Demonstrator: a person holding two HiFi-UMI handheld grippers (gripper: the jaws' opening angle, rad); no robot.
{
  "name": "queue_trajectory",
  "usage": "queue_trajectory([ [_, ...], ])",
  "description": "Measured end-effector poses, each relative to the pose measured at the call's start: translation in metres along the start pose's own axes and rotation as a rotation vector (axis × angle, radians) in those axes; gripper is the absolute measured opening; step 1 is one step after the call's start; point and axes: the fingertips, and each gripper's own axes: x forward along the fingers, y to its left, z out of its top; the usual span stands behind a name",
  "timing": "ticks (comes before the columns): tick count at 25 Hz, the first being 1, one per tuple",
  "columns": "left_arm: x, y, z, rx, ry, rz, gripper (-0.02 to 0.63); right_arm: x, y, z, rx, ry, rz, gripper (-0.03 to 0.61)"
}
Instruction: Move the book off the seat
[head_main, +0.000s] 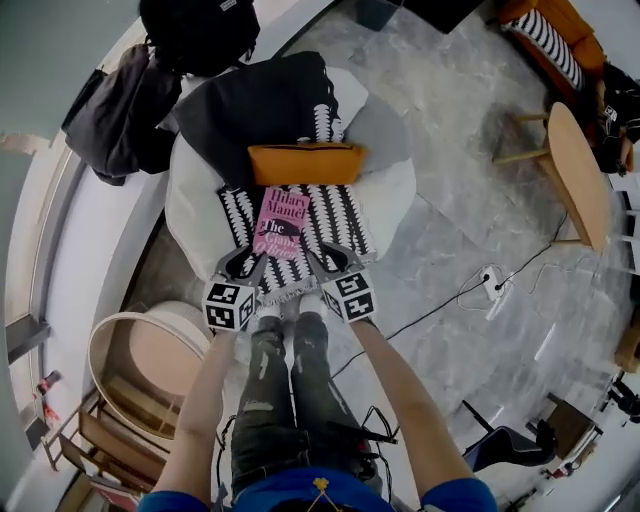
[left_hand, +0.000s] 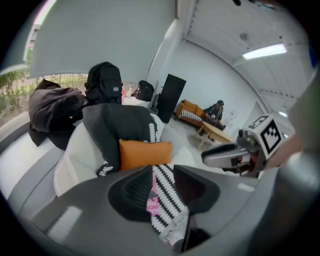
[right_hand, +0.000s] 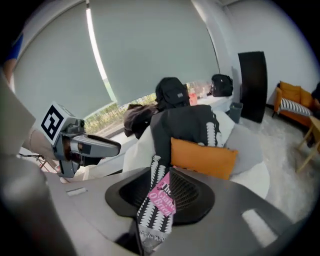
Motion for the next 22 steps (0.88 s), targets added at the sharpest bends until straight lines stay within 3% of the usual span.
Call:
queue_trajectory([
  [3,0.079,0.047,-0.060,-0.001,0.069,-0.017,0.219,0.078,-0.041,-0.064,0.136,0.036,0.000,0.161],
  [7,0.165,0.095,-0.135,0.021,0.162,-0.019,0.242,0.163,-0.080,-0.153,0.428,0.057,0.016,0.189],
  [9,0.199,0.116,-0.164,0.027,0.183,-0.011,0.242,0.200,-0.090,-0.188,0.511,0.064,0.034,0.190],
  [16,0.264,0.159,-0.239,0.032,0.233,0.004,0.242,0.289,-0.097,-0.247,0.443,0.112,0.092,0.175],
  [19,0.273,0.155,-0.252,0.082,0.255,-0.024,0.232,0.304,-0.093,-0.261,0.456,0.116,0.115,0.159],
  [22,0.276,0.153,-0.253,0.063,0.266,-0.016,0.222,0.305,-0.091,-0.261,0.489,0.078,0.153,0.113],
])
